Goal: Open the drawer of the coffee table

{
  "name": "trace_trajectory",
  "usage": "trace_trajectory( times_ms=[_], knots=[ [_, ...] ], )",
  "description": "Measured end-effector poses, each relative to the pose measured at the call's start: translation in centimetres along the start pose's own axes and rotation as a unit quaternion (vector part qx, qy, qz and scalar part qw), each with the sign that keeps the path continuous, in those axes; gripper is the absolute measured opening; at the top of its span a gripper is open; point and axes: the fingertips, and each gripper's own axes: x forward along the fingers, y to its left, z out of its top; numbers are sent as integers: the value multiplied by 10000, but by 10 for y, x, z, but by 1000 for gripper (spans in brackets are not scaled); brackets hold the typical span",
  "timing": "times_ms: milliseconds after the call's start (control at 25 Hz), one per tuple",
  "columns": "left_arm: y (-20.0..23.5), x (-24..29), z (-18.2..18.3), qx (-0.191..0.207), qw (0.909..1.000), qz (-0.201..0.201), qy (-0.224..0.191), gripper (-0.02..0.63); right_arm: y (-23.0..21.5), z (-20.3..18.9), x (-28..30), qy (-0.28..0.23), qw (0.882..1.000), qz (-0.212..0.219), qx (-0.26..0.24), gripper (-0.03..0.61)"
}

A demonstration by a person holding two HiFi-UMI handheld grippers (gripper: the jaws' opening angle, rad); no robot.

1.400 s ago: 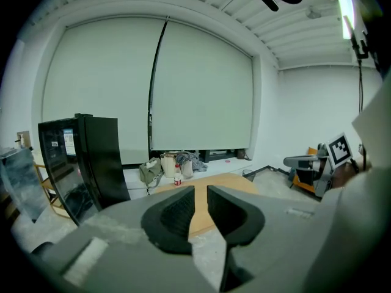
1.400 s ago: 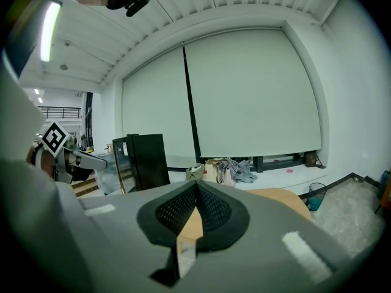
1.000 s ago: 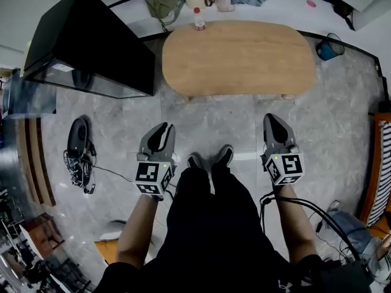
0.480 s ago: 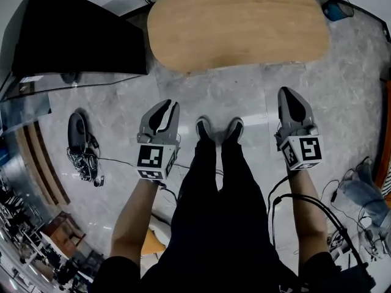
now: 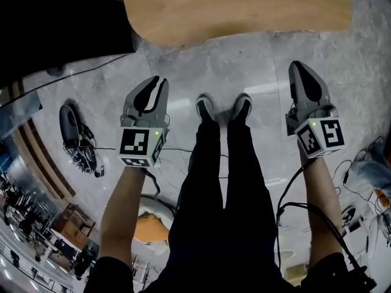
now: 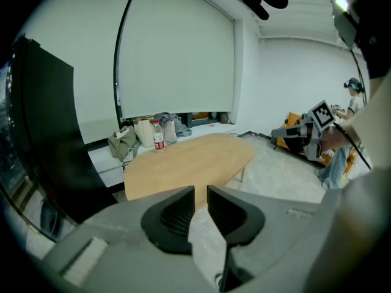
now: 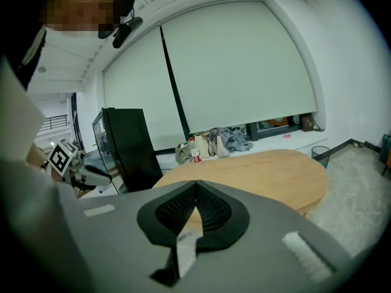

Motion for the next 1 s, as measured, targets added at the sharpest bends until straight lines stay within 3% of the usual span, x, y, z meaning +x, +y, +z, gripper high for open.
trace_trajectory(
  times_ms=[200, 480, 680, 880, 1000],
  knots=[
    [17, 37, -56, 157, 9996, 32, 250, 71, -13, -60, 27, 108, 9999, -32, 128, 2],
    [52, 89, -98, 371, 9987, 209, 272, 71, -49, -130, 72, 298, 9987, 19, 425, 2],
    [85, 130, -143, -127, 9977, 498, 442, 76, -75, -179, 109, 401, 9923, 108, 1169, 30],
    [109, 162, -178, -1010, 9915, 627, 535, 194, -73, -221, 139, 587, 9878, 330, 1405, 103],
    [109, 173, -182, -1037, 9913, 631, 512, 227, -64, -239, 149, 664, 9838, 582, 1558, 163]
  ],
)
